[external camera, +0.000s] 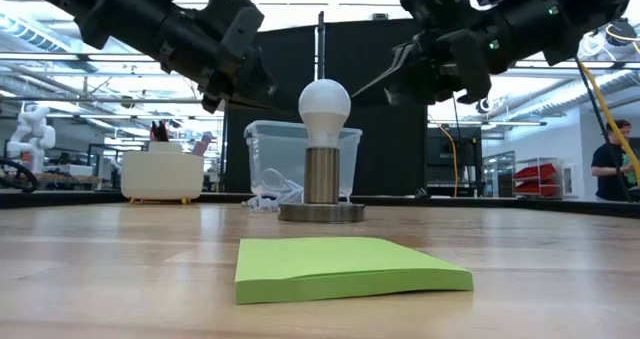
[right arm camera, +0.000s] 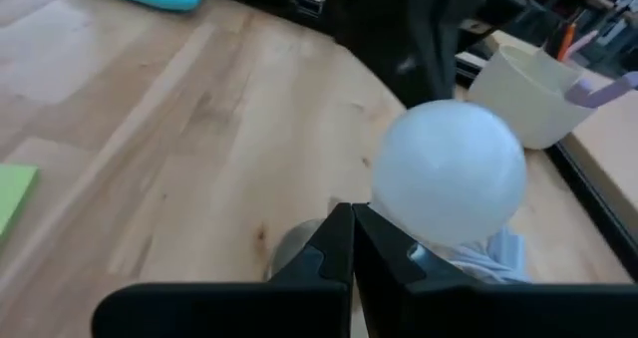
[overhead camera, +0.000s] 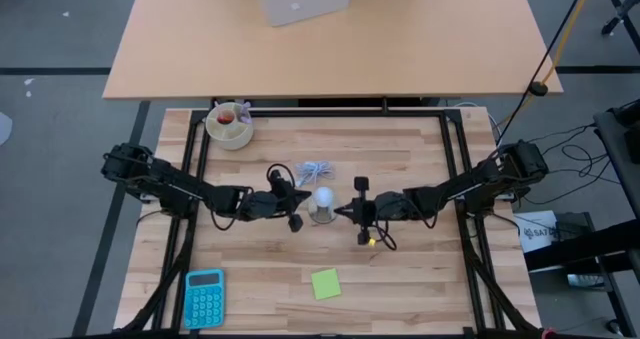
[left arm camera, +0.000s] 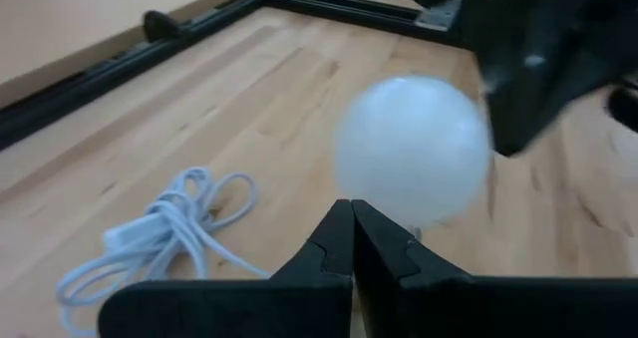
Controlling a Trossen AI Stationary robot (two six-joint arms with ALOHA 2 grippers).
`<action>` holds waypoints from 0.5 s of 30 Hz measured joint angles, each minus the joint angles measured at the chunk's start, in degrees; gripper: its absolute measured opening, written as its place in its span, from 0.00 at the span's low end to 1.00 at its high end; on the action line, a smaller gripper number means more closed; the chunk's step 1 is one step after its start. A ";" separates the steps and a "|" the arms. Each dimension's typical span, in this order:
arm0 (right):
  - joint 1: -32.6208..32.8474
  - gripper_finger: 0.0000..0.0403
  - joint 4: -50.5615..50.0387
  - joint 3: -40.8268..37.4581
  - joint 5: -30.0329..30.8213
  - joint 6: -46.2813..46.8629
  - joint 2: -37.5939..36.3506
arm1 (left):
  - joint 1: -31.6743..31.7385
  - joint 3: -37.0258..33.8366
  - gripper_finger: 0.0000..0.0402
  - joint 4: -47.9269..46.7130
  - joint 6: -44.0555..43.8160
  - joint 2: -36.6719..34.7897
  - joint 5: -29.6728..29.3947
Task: Screw lightbulb
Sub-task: Insert the lightbulb into the lamp
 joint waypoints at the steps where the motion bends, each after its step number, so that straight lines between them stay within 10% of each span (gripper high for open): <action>1: 0.12 0.00 -0.18 0.00 -0.02 0.48 0.00 | 0.02 0.00 0.00 -0.01 -0.04 0.00 -0.63; 15: -2.80 0.00 -3.07 0.00 7.87 2.11 0.00 | -4.90 0.00 0.00 4.16 7.34 -3.06 -0.46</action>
